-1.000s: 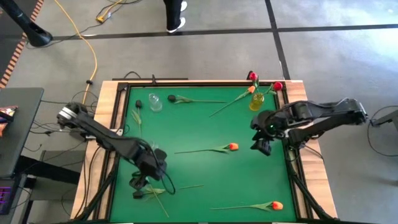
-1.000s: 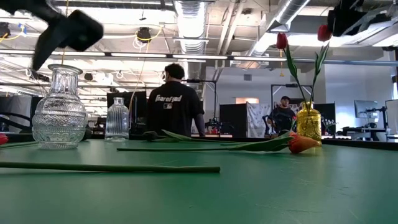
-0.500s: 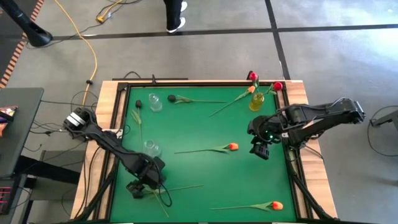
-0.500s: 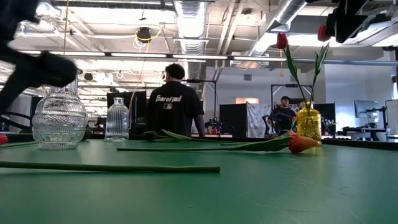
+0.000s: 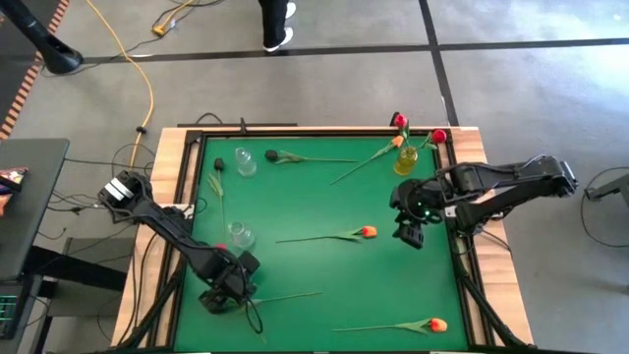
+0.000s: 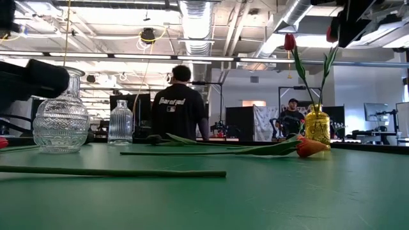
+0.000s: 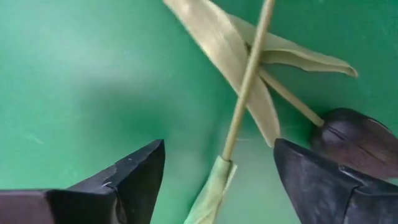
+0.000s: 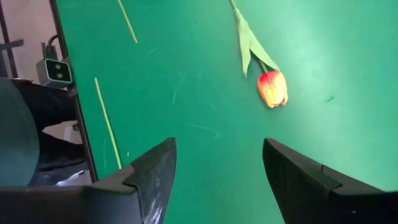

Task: Sort flowers into vase by color
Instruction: Put the red flower into the yellow vase

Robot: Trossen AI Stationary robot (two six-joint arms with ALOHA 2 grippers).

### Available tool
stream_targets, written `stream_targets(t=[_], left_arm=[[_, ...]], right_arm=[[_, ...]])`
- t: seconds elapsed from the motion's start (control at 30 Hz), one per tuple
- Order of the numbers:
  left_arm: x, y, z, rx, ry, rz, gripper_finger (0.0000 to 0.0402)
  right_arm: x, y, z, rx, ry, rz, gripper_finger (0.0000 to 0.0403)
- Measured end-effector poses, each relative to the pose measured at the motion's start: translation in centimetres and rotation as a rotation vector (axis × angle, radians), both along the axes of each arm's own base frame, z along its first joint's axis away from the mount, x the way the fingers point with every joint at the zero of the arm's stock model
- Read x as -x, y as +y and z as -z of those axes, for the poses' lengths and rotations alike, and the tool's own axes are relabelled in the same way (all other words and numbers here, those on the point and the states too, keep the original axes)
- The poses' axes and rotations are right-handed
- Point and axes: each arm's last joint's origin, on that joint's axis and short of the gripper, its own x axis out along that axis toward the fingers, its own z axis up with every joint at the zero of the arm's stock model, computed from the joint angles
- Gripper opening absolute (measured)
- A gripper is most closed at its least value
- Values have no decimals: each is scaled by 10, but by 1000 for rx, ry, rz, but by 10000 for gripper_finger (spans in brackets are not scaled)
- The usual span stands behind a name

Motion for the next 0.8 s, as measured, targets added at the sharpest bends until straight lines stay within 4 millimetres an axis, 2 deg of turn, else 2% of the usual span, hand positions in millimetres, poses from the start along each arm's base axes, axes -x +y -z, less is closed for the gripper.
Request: stream_targets(t=[0.3, 0.8], left_arm=[[9, 6, 13, -11, 35, -34, 190], [10, 4, 2, 75, 66, -39, 28]], right_arm=[[-1, -9, 0, 11, -4, 27, 265], [-2, -14, 0, 22, -8, 35, 265]])
